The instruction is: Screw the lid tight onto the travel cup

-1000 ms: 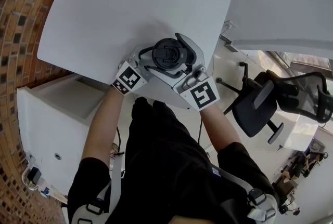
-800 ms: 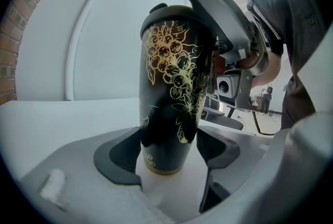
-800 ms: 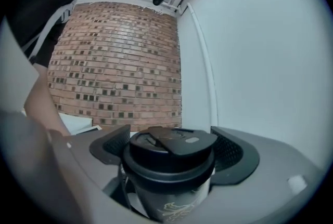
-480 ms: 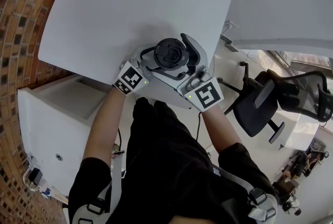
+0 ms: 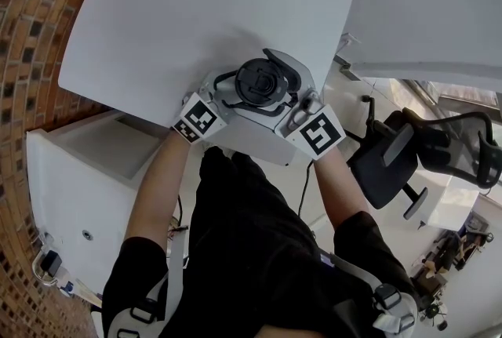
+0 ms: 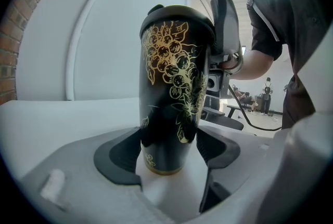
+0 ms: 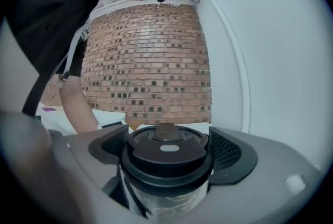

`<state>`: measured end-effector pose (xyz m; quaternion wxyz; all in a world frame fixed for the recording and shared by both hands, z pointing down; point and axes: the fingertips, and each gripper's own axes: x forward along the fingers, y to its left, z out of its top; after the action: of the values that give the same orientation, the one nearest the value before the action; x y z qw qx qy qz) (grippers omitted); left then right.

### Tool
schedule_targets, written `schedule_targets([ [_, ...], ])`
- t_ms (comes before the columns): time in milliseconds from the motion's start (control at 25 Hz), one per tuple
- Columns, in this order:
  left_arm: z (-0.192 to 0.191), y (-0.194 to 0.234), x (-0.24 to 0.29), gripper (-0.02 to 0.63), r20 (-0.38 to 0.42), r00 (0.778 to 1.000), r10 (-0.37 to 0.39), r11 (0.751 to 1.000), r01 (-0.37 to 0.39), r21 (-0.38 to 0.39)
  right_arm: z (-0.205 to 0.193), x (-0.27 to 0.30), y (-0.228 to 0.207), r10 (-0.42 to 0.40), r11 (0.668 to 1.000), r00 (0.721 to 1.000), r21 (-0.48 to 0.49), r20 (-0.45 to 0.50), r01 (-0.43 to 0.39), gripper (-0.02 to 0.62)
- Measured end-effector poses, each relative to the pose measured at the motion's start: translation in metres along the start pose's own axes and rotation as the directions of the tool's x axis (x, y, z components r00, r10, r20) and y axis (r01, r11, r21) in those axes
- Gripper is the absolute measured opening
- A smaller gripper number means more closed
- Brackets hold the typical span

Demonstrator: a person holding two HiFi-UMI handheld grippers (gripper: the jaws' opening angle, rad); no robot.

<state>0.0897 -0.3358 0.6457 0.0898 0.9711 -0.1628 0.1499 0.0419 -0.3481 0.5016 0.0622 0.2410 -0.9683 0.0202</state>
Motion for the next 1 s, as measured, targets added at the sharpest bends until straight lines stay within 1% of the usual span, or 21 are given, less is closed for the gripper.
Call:
schedule_targets([
  [80,0.000,-0.001,0.000,0.337,0.000,1.000,-0.002,1.000,0.002,0.001,0.004,-0.002,-0.005,-0.115,0.993,0.992,0.030,0.049,0.114,0.477],
  [160,0.000,-0.001,-0.001,0.337,-0.002,1.000,-0.005,1.000,0.005,0.003,0.004,-0.004,-0.008,-0.244,0.969,0.967,0.060,0.075,0.240,0.465],
  [200,0.000,-0.001,-0.001,0.337,-0.002,1.000,-0.007,1.000,0.007,0.003,0.002,-0.004,-0.009,-0.290,0.956,0.954,0.070,0.073,0.285,0.462],
  [280,-0.001,-0.001,-0.001,0.335,-0.002,1.000,-0.009,1.000,0.009,0.003,-0.001,-0.005,-0.010,-0.331,0.942,0.942,0.080,0.061,0.326,0.462],
  [560,0.000,0.001,0.000,0.337,0.000,1.000,0.001,1.000,-0.001,0.001,-0.002,-0.004,-0.011,-0.297,0.953,0.954,0.081,0.038,0.293,0.466],
  [640,0.000,0.001,-0.001,0.341,0.004,1.000,0.004,1.000,-0.004,0.000,-0.001,-0.008,-0.009,-0.283,0.956,0.958,0.087,0.037,0.279,0.494],
  [720,0.000,0.001,-0.003,0.342,0.009,1.000,0.011,1.000,-0.011,-0.001,0.000,-0.014,-0.009,-0.277,0.958,0.960,0.085,0.033,0.274,0.499],
  [920,-0.003,0.007,-0.013,0.351,0.006,0.999,0.051,0.998,-0.051,-0.022,-0.001,-0.041,-0.010,-0.283,0.957,0.959,0.078,0.018,0.280,0.505],
  [1000,-0.004,0.010,-0.017,0.351,0.003,0.997,0.079,0.996,-0.079,-0.042,-0.002,-0.051,-0.011,-0.288,0.955,0.957,0.082,0.011,0.286,0.505],
])
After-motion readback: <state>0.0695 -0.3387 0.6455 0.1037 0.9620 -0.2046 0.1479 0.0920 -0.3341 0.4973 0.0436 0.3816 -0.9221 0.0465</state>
